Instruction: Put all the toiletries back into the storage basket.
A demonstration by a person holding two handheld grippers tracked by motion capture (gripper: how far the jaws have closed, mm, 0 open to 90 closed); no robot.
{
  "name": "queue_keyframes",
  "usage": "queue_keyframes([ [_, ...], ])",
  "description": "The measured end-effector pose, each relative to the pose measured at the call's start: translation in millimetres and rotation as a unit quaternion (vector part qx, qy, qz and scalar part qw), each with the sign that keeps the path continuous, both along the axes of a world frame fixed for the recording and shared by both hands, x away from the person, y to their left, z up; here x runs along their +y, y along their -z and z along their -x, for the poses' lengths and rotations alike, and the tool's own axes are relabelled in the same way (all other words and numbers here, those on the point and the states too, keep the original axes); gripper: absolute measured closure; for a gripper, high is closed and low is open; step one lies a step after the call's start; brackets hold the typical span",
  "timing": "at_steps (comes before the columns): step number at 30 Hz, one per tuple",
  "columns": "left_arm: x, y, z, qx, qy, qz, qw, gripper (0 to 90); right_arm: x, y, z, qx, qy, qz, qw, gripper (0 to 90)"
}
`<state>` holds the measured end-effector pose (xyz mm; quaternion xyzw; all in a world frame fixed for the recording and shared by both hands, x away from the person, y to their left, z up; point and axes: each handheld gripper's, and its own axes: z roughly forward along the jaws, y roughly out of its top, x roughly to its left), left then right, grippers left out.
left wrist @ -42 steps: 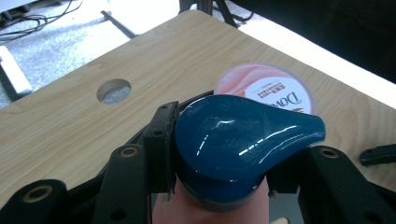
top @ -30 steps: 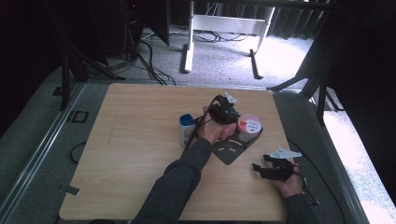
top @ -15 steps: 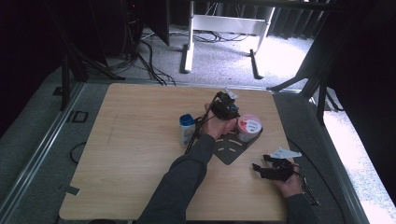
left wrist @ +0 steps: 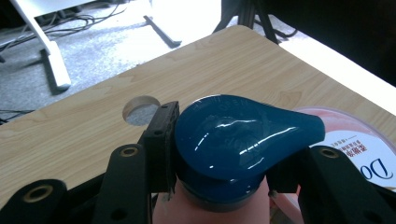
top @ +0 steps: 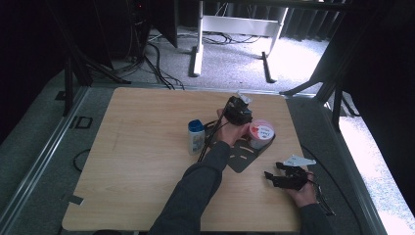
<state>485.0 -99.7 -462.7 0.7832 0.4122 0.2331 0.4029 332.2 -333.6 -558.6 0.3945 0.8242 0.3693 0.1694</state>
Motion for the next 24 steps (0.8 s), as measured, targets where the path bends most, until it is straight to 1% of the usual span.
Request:
queue_keyframes([
  [5, -0.6, 0.6, 0.1, 0.000, -0.006, 0.003, 1.0000, 52.9, -0.1, 0.0, -0.1, 0.000, 0.000, 0.000, 1.0000, 31.2],
  [9, -0.3, 0.8, 0.4, 0.001, -0.005, 0.004, 1.0000, 52.7, 0.0, 0.0, 0.0, 0.000, 0.000, 0.000, 1.0000, 31.2],
  [11, 0.4, 0.8, 0.4, 0.004, -0.003, 0.005, 1.0000, 52.4, 0.1, 0.0, 0.0, 0.000, 0.000, 0.000, 1.0000, 31.2],
  [13, 1.3, -0.8, -0.2, 0.013, 0.002, 0.000, 0.9999, 52.1, 0.1, 0.0, 0.0, 0.000, 0.000, 0.000, 1.0000, 31.2],
  [15, 1.3, -2.5, 0.6, 0.018, 0.006, -0.012, 0.9998, 51.6, 0.0, 0.0, 0.0, 0.000, 0.000, -0.001, 1.0000, 31.1],
  [16, 1.3, -2.5, 0.6, 0.023, 0.006, -0.020, 0.9995, 49.6, 0.1, 0.0, 0.0, 0.000, 0.000, 0.000, 1.0000, 31.2],
  [17, 1.7, -1.9, 0.4, 0.028, 0.012, -0.015, 0.9994, 45.0, 0.0, 0.0, 0.0, 0.000, 0.000, 0.000, 1.0000, 31.2],
  [19, 2.2, -2.1, 2.9, 0.024, 0.016, -0.019, 0.9994, 42.4, 0.0, 0.0, 0.0, 0.000, 0.000, 0.000, 1.0000, 31.2],
  [21, 2.8, -1.8, 3.2, 0.037, 0.022, -0.018, 0.9989, 37.4, 0.0, 0.0, 0.0, 0.000, 0.000, 0.000, 1.0000, 31.2],
  [23, 3.9, -1.0, 4.3, 0.039, 0.023, -0.023, 0.9987, 35.9, -0.1, 0.0, -0.1, 0.001, 0.000, -0.001, 1.0000, 31.2],
  [24, 5.2, -0.6, 4.7, 0.042, 0.024, -0.020, 0.9986, 35.3, -0.1, 0.0, 0.0, 0.001, 0.000, -0.001, 1.0000, 31.2],
])
